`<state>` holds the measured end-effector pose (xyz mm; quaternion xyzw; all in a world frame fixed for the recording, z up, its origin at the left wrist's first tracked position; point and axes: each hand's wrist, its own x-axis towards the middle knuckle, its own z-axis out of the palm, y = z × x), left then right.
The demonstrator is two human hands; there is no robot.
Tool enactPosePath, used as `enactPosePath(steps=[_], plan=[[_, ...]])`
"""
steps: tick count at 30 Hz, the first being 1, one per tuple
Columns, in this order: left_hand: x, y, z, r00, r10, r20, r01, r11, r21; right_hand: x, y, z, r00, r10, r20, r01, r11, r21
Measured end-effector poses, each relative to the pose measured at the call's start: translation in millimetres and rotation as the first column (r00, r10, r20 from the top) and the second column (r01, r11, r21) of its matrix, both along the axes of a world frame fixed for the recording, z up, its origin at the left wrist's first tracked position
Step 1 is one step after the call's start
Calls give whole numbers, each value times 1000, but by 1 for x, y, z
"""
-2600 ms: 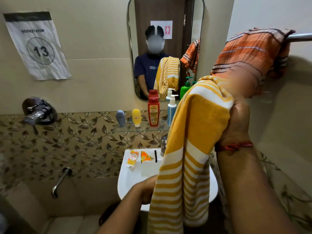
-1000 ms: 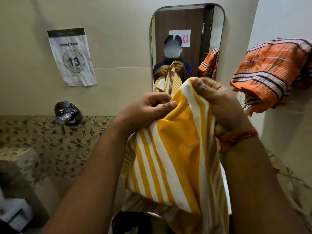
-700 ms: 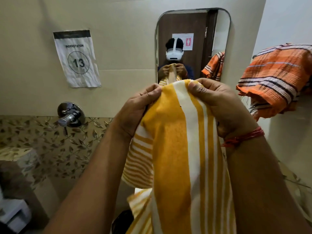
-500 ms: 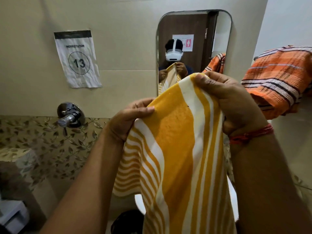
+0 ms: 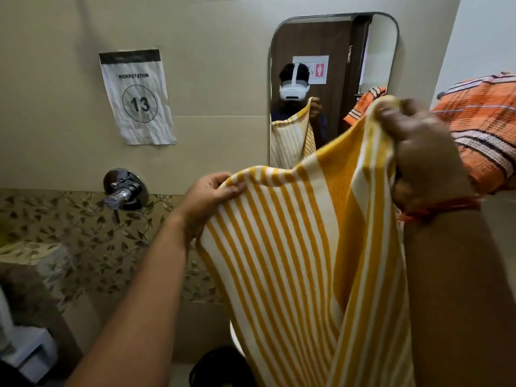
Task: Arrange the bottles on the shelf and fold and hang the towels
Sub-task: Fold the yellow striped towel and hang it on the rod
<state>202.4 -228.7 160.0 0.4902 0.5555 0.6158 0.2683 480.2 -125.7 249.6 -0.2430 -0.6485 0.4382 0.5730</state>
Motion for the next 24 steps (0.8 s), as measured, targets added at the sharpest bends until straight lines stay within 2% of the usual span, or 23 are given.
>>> enactPosePath(steps=[3,6,8,9,11,13,15,16,18,20,22,24], plan=[[30,10,30,981,46,-188,-19,990,142,-26,-5,-6,948,167,272,-185,982,40],[57,12,64,943,35,-330,42,974,223,-45,-6,-1,834,203,514,-304,945,121],[67,14,81,915,40,-402,79,958,275,-52,-8,4,737,151,659,-363,910,198],[69,13,87,906,40,-422,94,952,291,-56,-8,7,744,99,660,-347,902,256],[66,12,92,911,17,-412,108,954,280,-59,-5,12,875,82,477,-252,919,304],[59,13,83,911,-43,-411,116,981,153,-57,-4,19,965,112,239,-170,955,242],[52,20,60,907,-47,-418,84,994,72,-53,-2,26,980,102,170,-137,969,205],[49,24,49,940,-18,-341,52,995,91,-51,-1,27,979,100,178,-135,970,201],[46,31,37,998,19,-56,-7,980,196,-51,4,26,969,103,224,-153,964,217],[46,33,42,992,17,128,-51,963,265,-54,5,22,946,107,306,-186,953,241],[48,33,52,990,-11,141,-31,956,292,-60,7,18,914,112,391,-223,942,251],[55,33,63,997,73,39,-81,949,304,-66,6,15,878,104,468,-254,929,270]])
